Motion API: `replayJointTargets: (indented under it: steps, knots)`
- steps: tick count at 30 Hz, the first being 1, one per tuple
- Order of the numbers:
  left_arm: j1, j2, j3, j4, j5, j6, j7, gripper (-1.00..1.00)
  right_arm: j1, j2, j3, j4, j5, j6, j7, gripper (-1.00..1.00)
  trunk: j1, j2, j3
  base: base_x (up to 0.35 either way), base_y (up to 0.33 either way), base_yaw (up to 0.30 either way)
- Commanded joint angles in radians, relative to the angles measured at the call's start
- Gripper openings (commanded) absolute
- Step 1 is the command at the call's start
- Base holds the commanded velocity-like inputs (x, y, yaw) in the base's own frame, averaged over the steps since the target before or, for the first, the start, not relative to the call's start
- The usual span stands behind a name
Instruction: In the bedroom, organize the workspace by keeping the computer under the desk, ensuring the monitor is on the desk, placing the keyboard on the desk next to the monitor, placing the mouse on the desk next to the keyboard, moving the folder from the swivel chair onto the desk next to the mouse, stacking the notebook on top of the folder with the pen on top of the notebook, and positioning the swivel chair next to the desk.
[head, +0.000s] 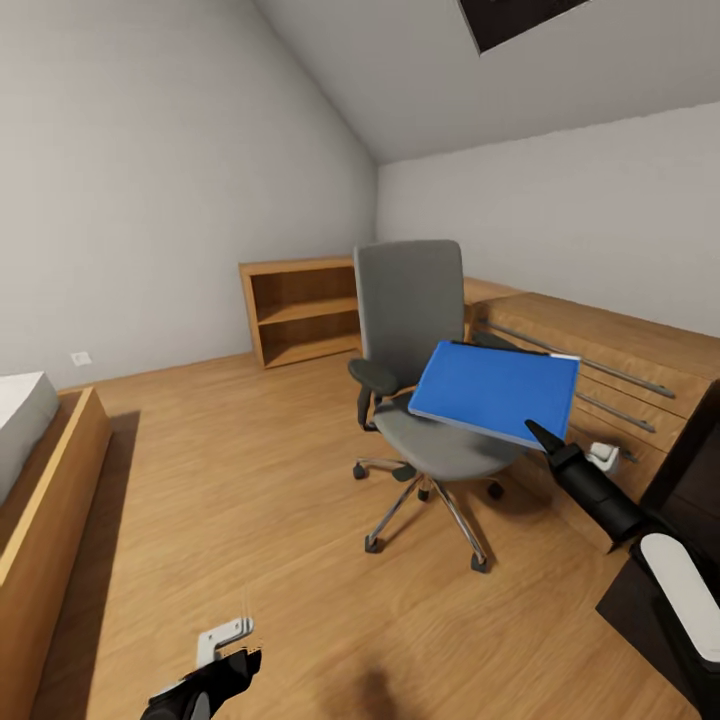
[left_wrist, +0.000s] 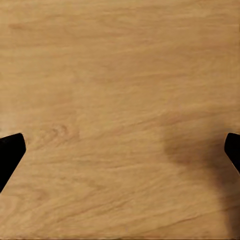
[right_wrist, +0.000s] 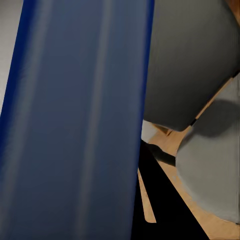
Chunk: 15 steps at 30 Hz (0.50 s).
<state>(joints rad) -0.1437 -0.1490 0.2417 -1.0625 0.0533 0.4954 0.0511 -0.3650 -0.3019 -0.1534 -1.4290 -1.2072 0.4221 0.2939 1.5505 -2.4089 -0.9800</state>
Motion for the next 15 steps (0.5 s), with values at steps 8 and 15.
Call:
replayJointTargets:
  steps: [8,15]
  knots:
    - [0.000,0.005,0.005,0.176,-0.016,-0.156,0.003,1.00,0.034,0.008,-0.001,-0.098,-0.017,0.009,-0.219,-1.00,-0.031,0.056,0.024,0.000,0.000,0.000]
    - [0.000,0.031,0.005,0.276,-0.022,-0.306,0.003,1.00,0.036,0.025,0.000,-0.107,-0.023,0.009,-0.249,-1.00,-0.058,0.105,0.046,0.000,0.000,0.000]
